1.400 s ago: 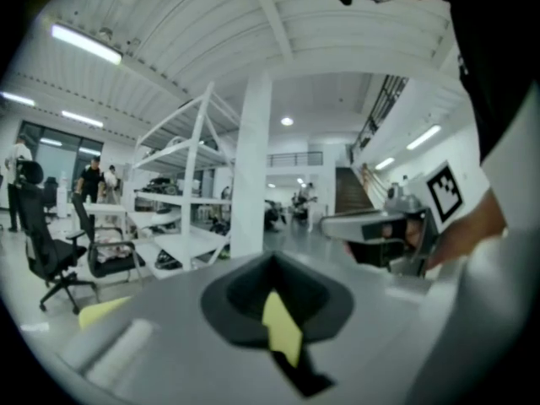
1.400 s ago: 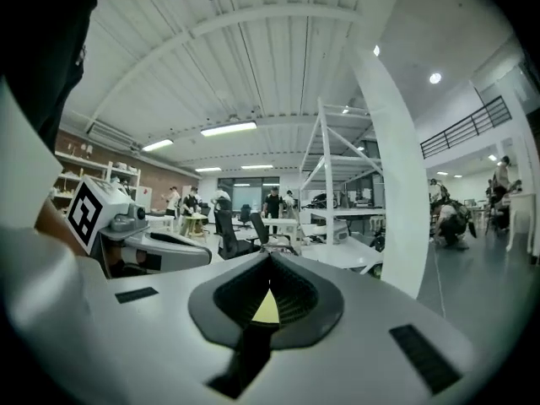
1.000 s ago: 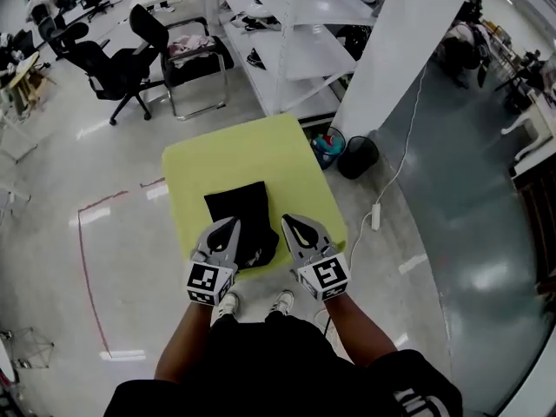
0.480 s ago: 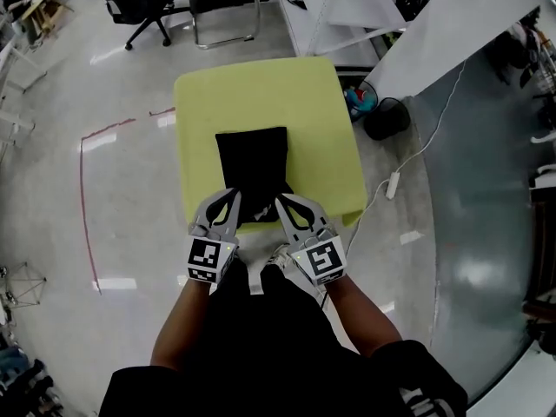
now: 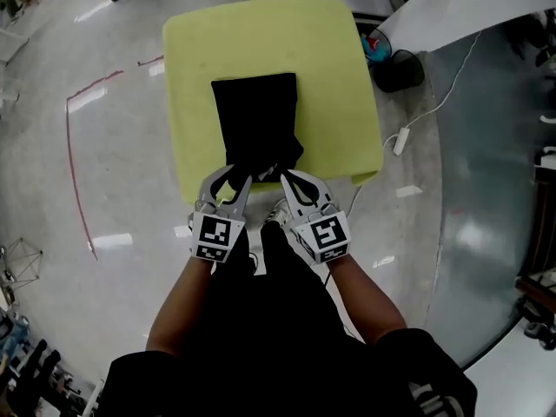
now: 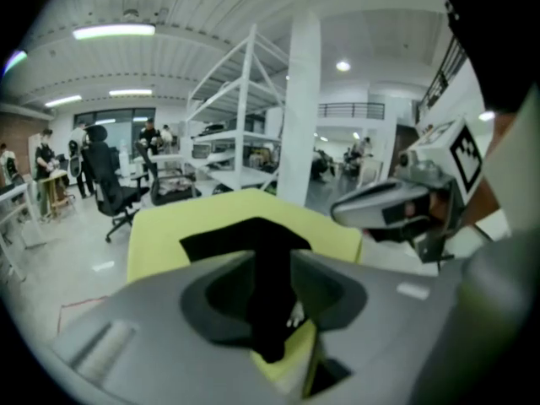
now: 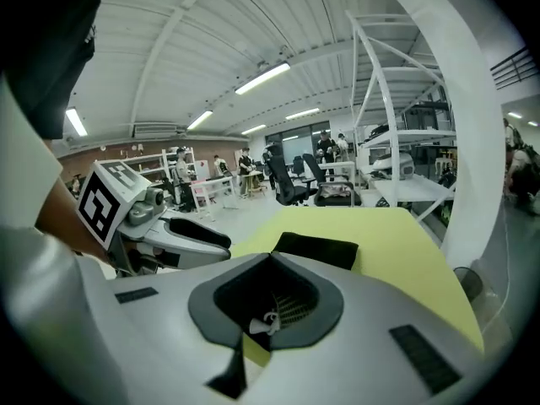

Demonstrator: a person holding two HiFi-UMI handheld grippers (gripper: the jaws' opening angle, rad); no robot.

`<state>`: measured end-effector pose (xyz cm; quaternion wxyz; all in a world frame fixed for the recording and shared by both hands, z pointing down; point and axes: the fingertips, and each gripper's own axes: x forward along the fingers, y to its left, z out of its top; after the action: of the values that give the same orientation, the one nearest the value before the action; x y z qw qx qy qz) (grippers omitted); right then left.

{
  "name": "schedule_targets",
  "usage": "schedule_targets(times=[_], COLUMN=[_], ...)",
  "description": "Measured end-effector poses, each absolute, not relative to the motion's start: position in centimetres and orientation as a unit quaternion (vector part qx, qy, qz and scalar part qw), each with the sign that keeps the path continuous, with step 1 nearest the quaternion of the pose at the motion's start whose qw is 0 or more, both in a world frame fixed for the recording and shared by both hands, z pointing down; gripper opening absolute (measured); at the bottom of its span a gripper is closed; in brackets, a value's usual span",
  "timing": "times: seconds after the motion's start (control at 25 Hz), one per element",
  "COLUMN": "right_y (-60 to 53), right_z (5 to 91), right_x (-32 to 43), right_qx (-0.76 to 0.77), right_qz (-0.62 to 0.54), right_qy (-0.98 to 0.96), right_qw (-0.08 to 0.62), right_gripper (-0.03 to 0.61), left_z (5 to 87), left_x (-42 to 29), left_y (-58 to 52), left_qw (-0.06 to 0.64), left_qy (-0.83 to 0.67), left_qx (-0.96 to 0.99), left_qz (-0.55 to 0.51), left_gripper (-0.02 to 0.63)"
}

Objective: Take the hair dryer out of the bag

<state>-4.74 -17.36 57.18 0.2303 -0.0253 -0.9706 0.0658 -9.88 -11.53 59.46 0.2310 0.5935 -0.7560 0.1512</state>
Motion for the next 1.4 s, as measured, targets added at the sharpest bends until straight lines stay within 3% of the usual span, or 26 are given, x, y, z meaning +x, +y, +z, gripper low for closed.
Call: schedule_targets(times=[0.28,0.64,0.8,1.04,1.4], right_y=[-16.8,-15.9,-15.3,-14.5,-14.6], right_z=[61.5,66.1,66.5,67.3,66.9], right_x=[-3.6,-2.1,-1.4,-0.9,-3.3], right_qx=[-0.018,0.0,0.001,-0.009,-0.018], right_qz=[0.086,0.114,0.12,0.122,0.096], right_qy=[-0.961,-0.95,-0.948,-0.945,-0.948], right_qw=[0.264,0.29,0.296,0.304,0.303], right_gripper=[0.006,0.006,0.006,0.006,0.006], left_z=[65.1,69.4,70.6,69.3,65.9], left_x=[-7.3,-7.8,-7.3,-8.6,-10.2], left_y=[-11.1,-12.6,-12.8,-12.6,-13.9], left_qw=[0.248,0.232,0.228,0.232,0.272], left_qy=[-0.711,-0.677,-0.659,-0.682,-0.698], left_qx=[0.61,0.613,0.62,0.606,0.615], left_qz=[0.247,0.335,0.358,0.337,0.245], left_gripper=[0.281,0.282,0.238,0.022,0.017])
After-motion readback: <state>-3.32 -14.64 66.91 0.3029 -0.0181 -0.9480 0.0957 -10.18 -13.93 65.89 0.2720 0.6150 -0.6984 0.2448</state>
